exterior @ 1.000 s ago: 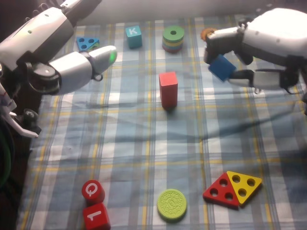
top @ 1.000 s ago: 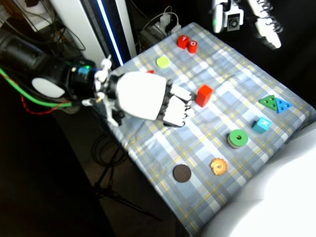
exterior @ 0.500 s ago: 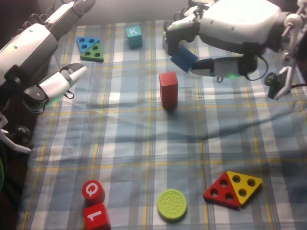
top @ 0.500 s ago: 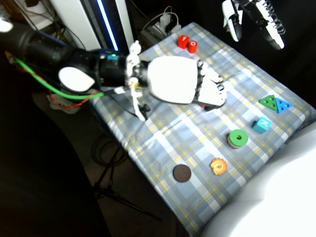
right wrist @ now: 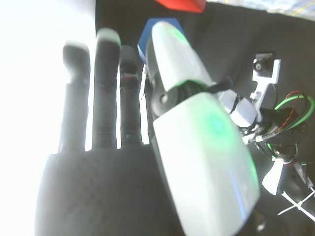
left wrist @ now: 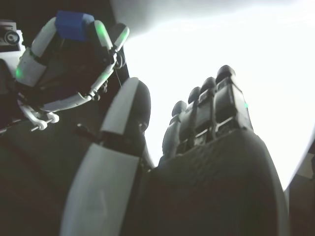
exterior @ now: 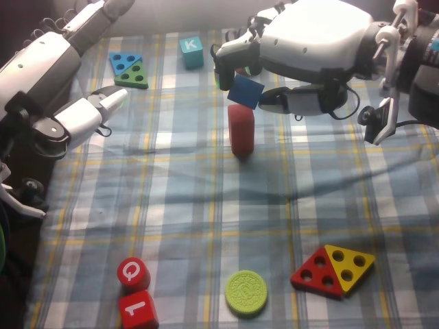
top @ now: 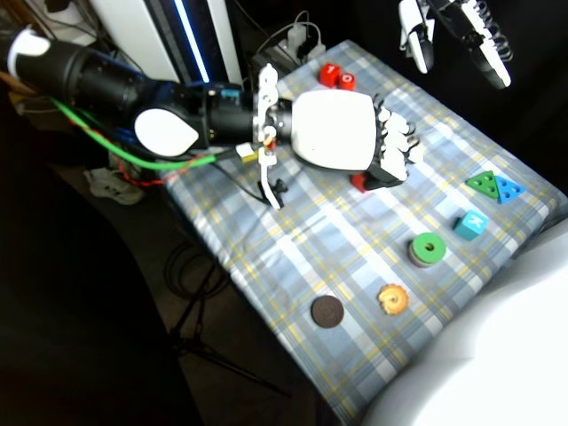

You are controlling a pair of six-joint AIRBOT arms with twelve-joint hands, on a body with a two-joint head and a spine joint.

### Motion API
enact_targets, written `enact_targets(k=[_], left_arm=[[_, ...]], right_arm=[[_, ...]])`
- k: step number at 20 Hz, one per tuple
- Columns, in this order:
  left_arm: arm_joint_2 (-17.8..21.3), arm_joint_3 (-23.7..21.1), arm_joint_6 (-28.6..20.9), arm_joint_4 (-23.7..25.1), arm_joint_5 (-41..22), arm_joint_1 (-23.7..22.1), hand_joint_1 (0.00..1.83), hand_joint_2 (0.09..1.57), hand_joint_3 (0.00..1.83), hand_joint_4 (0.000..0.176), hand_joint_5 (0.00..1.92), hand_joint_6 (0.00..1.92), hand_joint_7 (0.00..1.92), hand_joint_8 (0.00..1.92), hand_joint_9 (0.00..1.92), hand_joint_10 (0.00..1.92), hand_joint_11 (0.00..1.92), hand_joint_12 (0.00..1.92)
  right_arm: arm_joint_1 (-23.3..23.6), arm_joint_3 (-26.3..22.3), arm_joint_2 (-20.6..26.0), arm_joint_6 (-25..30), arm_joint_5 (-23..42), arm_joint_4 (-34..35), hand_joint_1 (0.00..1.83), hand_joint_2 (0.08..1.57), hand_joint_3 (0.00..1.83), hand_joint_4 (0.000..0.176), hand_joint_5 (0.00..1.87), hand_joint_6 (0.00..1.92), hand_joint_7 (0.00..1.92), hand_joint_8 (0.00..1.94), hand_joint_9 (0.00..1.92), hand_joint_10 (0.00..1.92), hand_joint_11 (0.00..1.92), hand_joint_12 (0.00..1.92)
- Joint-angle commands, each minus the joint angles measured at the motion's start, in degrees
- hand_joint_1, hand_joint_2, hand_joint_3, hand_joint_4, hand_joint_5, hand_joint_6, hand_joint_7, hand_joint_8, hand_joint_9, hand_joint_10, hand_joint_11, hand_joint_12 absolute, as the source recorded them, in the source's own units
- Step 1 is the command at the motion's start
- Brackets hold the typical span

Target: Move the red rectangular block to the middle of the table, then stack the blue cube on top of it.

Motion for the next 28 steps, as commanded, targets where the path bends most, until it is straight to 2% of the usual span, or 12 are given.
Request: enact_targets(k=[1, 4, 5, 6, 8, 10, 11, 13, 20, 22, 25, 28], left_arm=[[0.19, 0.39, -0.66, 1.36, -7.14, -0.36, 1.25, 1.44, 0.01, 0.078, 0.00, 0.00, 0.00, 0.00, 0.00, 0.00, 0.00, 0.00], [0.14, 0.56, -1.33, 1.36, -7.14, -0.33, 1.25, 1.43, 0.00, 0.080, 0.00, 0.00, 0.00, 0.00, 0.00, 0.00, 0.00, 0.00], [0.13, 0.56, -1.35, 1.36, -7.15, -0.32, 1.23, 1.45, 0.01, 0.073, 0.00, 0.00, 0.00, 0.00, 0.00, 0.00, 0.00, 0.00], [0.13, 0.56, -1.35, 1.36, -7.15, -0.29, 1.23, 1.45, 0.01, 0.078, 0.00, 0.00, 0.00, 0.00, 0.00, 0.00, 0.00, 0.00], [0.12, 0.57, -1.36, 1.32, -7.16, -0.27, 1.22, 1.45, 0.01, 0.096, 0.00, 0.00, 0.00, 0.00, 0.00, 0.00, 0.00, 0.00], [0.14, 0.57, -1.36, 1.21, -7.27, -0.23, 1.24, 1.45, 0.01, 0.091, 0.00, 0.00, 0.00, 0.00, 0.00, 0.00, 0.00, 0.00], [0.14, 0.57, -1.36, 1.15, -7.30, -0.20, 1.27, 1.43, 0.00, 0.088, 0.01, 0.00, 0.00, 0.00, 0.00, 0.00, 0.00, 0.00], [0.14, 0.57, -1.36, 1.01, -7.37, -0.10, 1.25, 1.43, 0.00, 0.102, 0.00, 0.00, 0.00, 0.00, 0.00, 0.00, 0.00, 0.00], [0.27, 0.21, -1.45, 0.85, -7.50, 0.30, 1.25, 1.39, 0.00, 0.091, 0.00, 0.00, 0.00, 0.00, 0.00, 0.00, 0.00, 0.00], [0.54, 0.13, -1.45, 0.86, -7.07, 0.43, 0.99, 1.38, 0.00, 0.051, 0.00, 0.00, 0.00, 0.00, 0.00, 0.00, 0.00, 0.00], [1.42, -0.54, -1.45, 0.61, -8.19, 1.33, 0.85, 1.35, 0.00, 0.043, 0.01, 0.00, 0.00, 0.00, 0.00, 0.00, 0.00, 0.00], [2.07, -1.09, -1.45, -1.11, -10.30, 2.78, 0.75, 1.37, 0.00, 0.061, 0.00, 0.00, 0.00, 0.00, 0.00, 0.00, 0.00, 0.00]], right_arm=[[0.81, 0.26, -0.34, 0.11, 5.94, 0.70, 1.10, 1.23, 0.00, 0.000, 0.77, 1.29, 0.59, 0.62, 0.42, 0.91, 0.13, 1.64], [0.80, 0.42, -0.66, 0.11, 5.45, 0.70, 1.05, 1.36, 0.00, 0.020, 0.60, 1.53, 0.53, 1.68, 0.44, 1.21, 0.31, 1.81], [0.80, 0.41, -0.66, 0.11, 5.43, 0.70, 0.82, 1.38, 0.00, 0.099, 0.53, 1.64, 0.48, 0.98, 0.37, 1.11, 0.16, 1.76], [0.80, 0.42, -0.66, 0.11, 5.39, 0.70, 0.67, 1.35, 0.00, 0.000, 0.35, 0.75, 0.53, 0.48, 0.35, 0.79, 0.03, 1.52], [0.80, 0.41, -0.64, 0.22, 5.38, 0.70, 0.52, 1.30, 0.00, 0.010, 0.25, 0.09, 0.51, 0.09, 0.35, 0.44, 0.00, 1.26], [0.81, 0.31, -0.63, 0.64, 5.39, 0.55, 0.72, 1.23, 0.00, 0.043, 0.09, 0.00, 0.26, 0.00, 0.28, 0.13, 0.00, 1.14], [0.81, 0.18, -0.59, 0.88, 5.39, 0.15, 0.79, 1.18, 0.00, 0.000, 0.08, 0.00, 0.18, 0.00, 0.26, 0.07, 0.00, 1.13], [1.44, -0.81, 1.84, 1.10, 5.43, -0.46, 0.85, 1.24, 0.02, 0.000, 0.00, 0.00, 0.00, 0.00, 0.01, 0.00, 0.00, 0.05], [2.47, -6.06, 10.36, 1.11, 11.48, -0.04, 0.77, 1.18, 0.00, 0.016, 0.00, 0.00, 0.00, 0.00, 0.00, 0.00, 0.00, 0.00], [2.47, -8.13, 12.61, 1.11, 14.14, 0.65, 0.16, 1.20, 0.01, 0.000, 0.00, 0.00, 0.00, 0.00, 0.00, 0.00, 0.00, 0.00], [1.05, -10.14, 14.26, 1.10, 15.02, 0.47, 0.62, 1.21, 0.00, 0.152, 0.00, 0.00, 0.00, 0.00, 0.02, 0.01, 0.00, 0.54], [-2.30, -11.93, 15.31, 1.09, 16.19, 0.13, 0.61, 1.06, 0.00, 0.138, 0.00, 0.00, 0.00, 0.00, 0.00, 0.00, 0.00, 0.15]])
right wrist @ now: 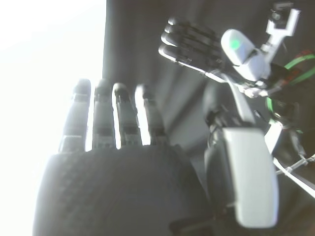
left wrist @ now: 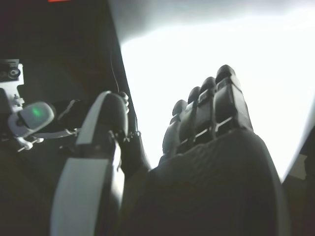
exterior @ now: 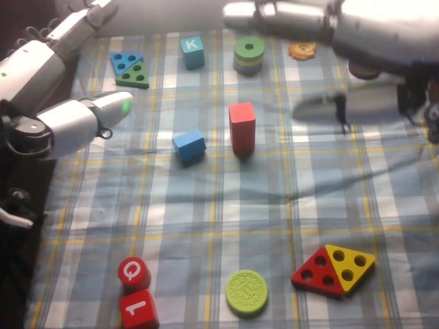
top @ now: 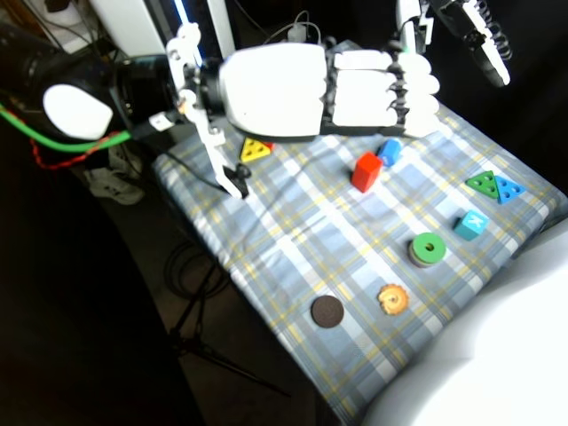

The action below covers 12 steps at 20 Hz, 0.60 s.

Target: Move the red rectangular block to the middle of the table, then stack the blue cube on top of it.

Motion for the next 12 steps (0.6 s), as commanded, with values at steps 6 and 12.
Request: enact_targets(k=[6, 12], left_arm=[[1.90, -1.02, -0.41, -4.68, -13.38, 3.64, 0.85, 1.43, 0.01, 0.063, 0.00, 0.00, 0.00, 0.00, 0.00, 0.00, 0.00, 0.00], [1.97, -1.59, -1.37, -7.40, -16.75, 6.20, 0.92, 1.41, 0.00, 0.031, 0.03, 0.01, 0.00, 0.00, 0.00, 0.00, 0.00, 0.00]], right_arm=[[0.13, -0.40, -1.32, 0.21, 7.19, -2.55, 0.68, 1.12, 0.01, 0.137, 0.00, 0.00, 0.00, 0.00, 0.07, 0.01, 0.00, 0.83], [3.63, 3.96, -8.90, -1.43, 0.43, -4.61, 0.75, 1.08, 0.02, 0.030, 0.00, 0.00, 0.01, 0.00, 0.03, 0.00, 0.00, 0.39]])
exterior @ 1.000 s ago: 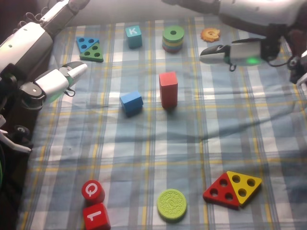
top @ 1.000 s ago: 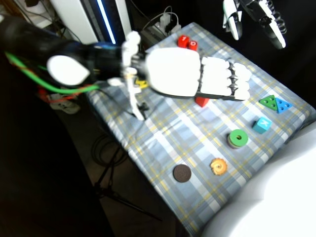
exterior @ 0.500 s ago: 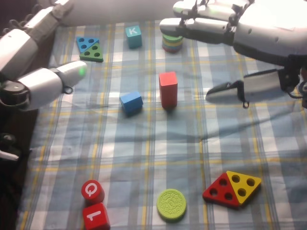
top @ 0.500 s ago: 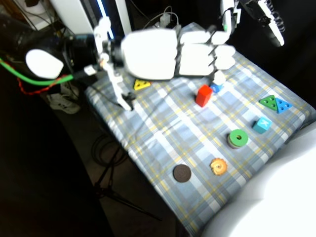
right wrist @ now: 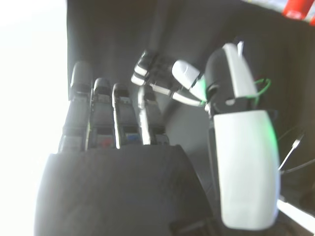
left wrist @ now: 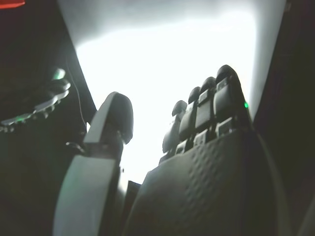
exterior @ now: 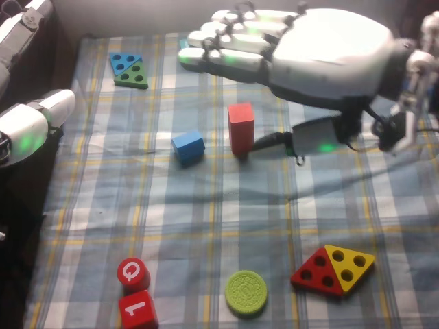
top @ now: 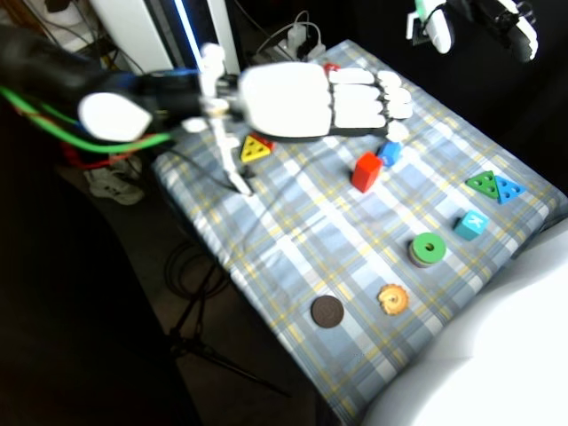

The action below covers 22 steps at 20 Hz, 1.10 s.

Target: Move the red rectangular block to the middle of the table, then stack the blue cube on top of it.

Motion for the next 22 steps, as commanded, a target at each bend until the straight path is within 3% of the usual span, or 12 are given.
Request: enact_targets(k=[1, 3, 4, 6, 7, 9, 11, 13, 15, 17, 20, 22], left_arm=[[0.37, 0.11, -1.36, 0.91, -7.85, 0.04, 0.89, 1.41, 0.00, 0.037, 0.03, 0.01, 0.00, 0.00, 0.00, 0.00, 0.00, 0.00], [0.37, 0.19, -3.03, 0.48, -8.92, 1.04, 0.85, 1.41, 0.00, 0.058, 0.02, 0.00, 0.00, 0.00, 0.00, 0.00, 0.00, 0.00], [0.37, 0.17, -3.12, 0.37, -9.14, 1.21, 0.85, 1.41, 0.00, 0.046, 0.03, 0.01, 0.00, 0.00, 0.00, 0.00, 0.00, 0.00], [0.37, 0.17, -3.21, 0.37, -9.40, 1.23, 0.89, 1.40, 0.00, 0.048, 0.04, 0.01, 0.00, 0.00, 0.00, 0.00, 0.00, 0.00], [0.36, 0.13, -3.26, 0.37, -9.68, 1.26, 0.91, 1.40, 0.00, 0.044, 0.04, 0.01, 0.00, 0.00, 0.00, 0.00, 0.00, 0.00], [0.34, 0.07, -3.59, 0.40, -10.13, 1.46, 0.91, 1.40, 0.00, 0.047, 0.05, 0.00, 0.00, 0.00, 0.00, 0.00, 0.00, 0.00], [0.33, 0.07, -4.06, 0.46, -10.44, 1.59, 0.89, 1.40, 0.00, 0.056, 0.03, 0.00, 0.00, 0.00, 0.00, 0.00, 0.00, 0.00], [0.33, 0.07, -4.64, 0.46, -10.75, 1.84, 0.90, 1.40, 0.00, 0.052, 0.03, 0.00, 0.00, 0.00, 0.00, 0.00, 0.00, 0.00], [0.33, 0.13, -5.00, 0.46, -10.85, 1.98, 0.88, 1.40, 0.00, 0.053, 0.04, 0.00, 0.00, 0.00, 0.00, 0.00, 0.00, 0.00], [0.31, 0.15, -5.09, 0.54, -10.87, 1.98, 0.87, 1.40, 0.00, 0.052, 0.05, 0.00, 0.00, 0.00, 0.00, 0.00, 0.00, 0.00], [0.29, 0.16, -5.12, 0.56, -10.87, 1.98, 0.84, 1.41, 0.00, 0.065, 0.03, 0.00, 0.00, 0.00, 0.00, 0.00, 0.00, 0.00], [0.27, 0.16, -5.13, 0.57, -10.87, 1.99, 0.86, 1.40, 0.00, 0.059, 0.04, 0.00, 0.00, 0.00, 0.00, 0.00, 0.00, 0.00]], right_arm=[[1.03, 0.65, -0.67, -0.55, 3.84, 1.25, 0.72, 1.10, 0.00, 0.029, 0.00, 0.00, 0.00, 0.00, 0.02, 0.00, 0.00, 0.48], [1.63, 2.29, -3.13, -0.66, 1.87, 1.25, 0.64, 1.13, 0.00, 0.051, 0.00, 0.00, 0.00, 0.00, 0.01, 0.00, 0.00, 0.28], [1.90, 3.07, -4.38, -0.66, 0.95, 1.25, 0.59, 1.14, 0.00, 0.047, 0.00, 0.00, 0.00, 0.00, 0.00, 0.00, 0.00, 0.20], [2.01, 4.46, -6.58, -0.66, -0.19, 1.29, 0.54, 1.15, 0.00, 0.054, 0.00, 0.00, 0.00, 0.00, 0.00, 0.00, 0.00, 0.09], [2.02, 4.91, -7.25, -0.66, -0.59, 1.29, 0.54, 1.16, 0.00, 0.045, 0.00, 0.00, 0.00, 0.00, 0.00, 0.00, 0.00, 0.07], [2.05, 6.75, -9.80, -0.67, -2.38, 1.30, 0.59, 1.14, 0.00, 0.034, 0.00, 0.00, 0.00, 0.00, 0.02, 0.01, 0.00, 0.25], [2.14, 7.98, -11.65, -1.48, -4.25, 1.29, 0.65, 1.13, 0.00, 0.027, 0.00, 0.00, 0.02, 0.01, 0.05, 0.02, 0.00, 0.21], [2.34, 9.06, -13.34, -2.63, -6.46, 1.30, 0.67, 1.13, 0.00, 0.023, 0.02, 0.00, 0.04, 0.00, 0.09, 0.03, 0.00, 0.26], [2.48, 10.02, -14.56, -3.31, -8.11, 1.30, 0.65, 1.12, 0.00, 0.019, 0.07, 0.01, 0.11, 0.01, 0.16, 0.06, 0.00, 0.55], [2.55, 11.27, -15.83, -3.31, -9.44, 1.30, 0.65, 1.13, 0.00, 0.025, 0.12, 0.02, 0.15, 0.02, 0.19, 0.06, 0.00, 0.71], [2.56, 11.66, -16.26, -3.31, -9.74, 1.30, 0.70, 1.13, 0.00, 0.000, 0.26, 0.03, 0.32, 0.02, 0.29, 0.07, 0.00, 1.03], [2.57, 11.74, -16.38, -3.31, -9.84, 1.30, 0.75, 1.13, 0.00, 0.000, 0.37, 0.02, 0.50, 0.03, 0.38, 0.12, 0.00, 1.15]])
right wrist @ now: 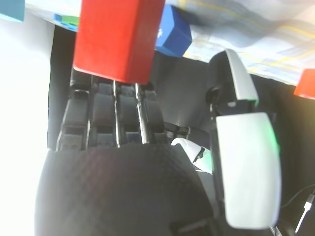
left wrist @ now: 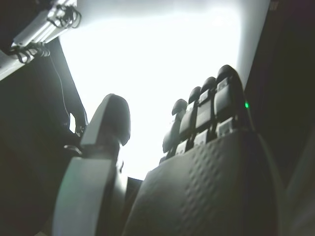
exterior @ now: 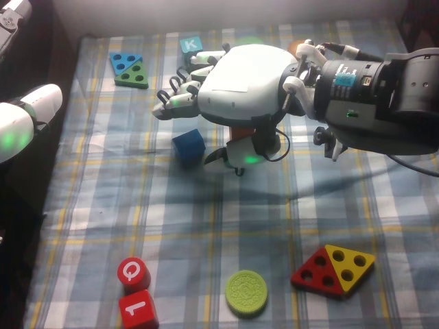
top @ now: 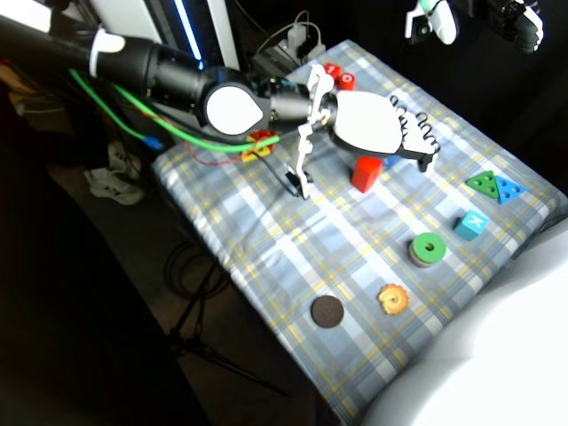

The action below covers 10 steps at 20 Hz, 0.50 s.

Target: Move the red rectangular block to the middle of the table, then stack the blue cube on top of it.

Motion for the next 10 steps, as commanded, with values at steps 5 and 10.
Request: enact_targets(k=[5, 10], left_arm=[[0.14, 0.20, -0.82, 1.74, -7.00, -0.33, 0.84, 1.41, 0.00, 0.049, 0.05, 0.01, 0.00, 0.00, 0.00, 0.00, 0.00, 0.00], [-0.17, 0.74, -2.69, 2.36, -7.29, -0.31, 0.86, 1.40, 0.00, 0.052, 0.06, 0.01, 0.00, 0.00, 0.00, 0.00, 0.00, 0.00]], right_arm=[[1.07, 0.86, -1.10, -0.17, 4.70, 0.82, 1.13, 1.20, 0.00, 0.000, 0.72, 0.91, 0.90, 1.09, 0.43, 1.48, 0.09, 1.91], [1.03, 3.66, -3.91, 1.02, 2.78, 2.13, 1.18, 1.21, 0.00, 0.000, 0.76, 1.21, 0.86, 1.36, 0.50, 1.63, 0.10, 1.92]])
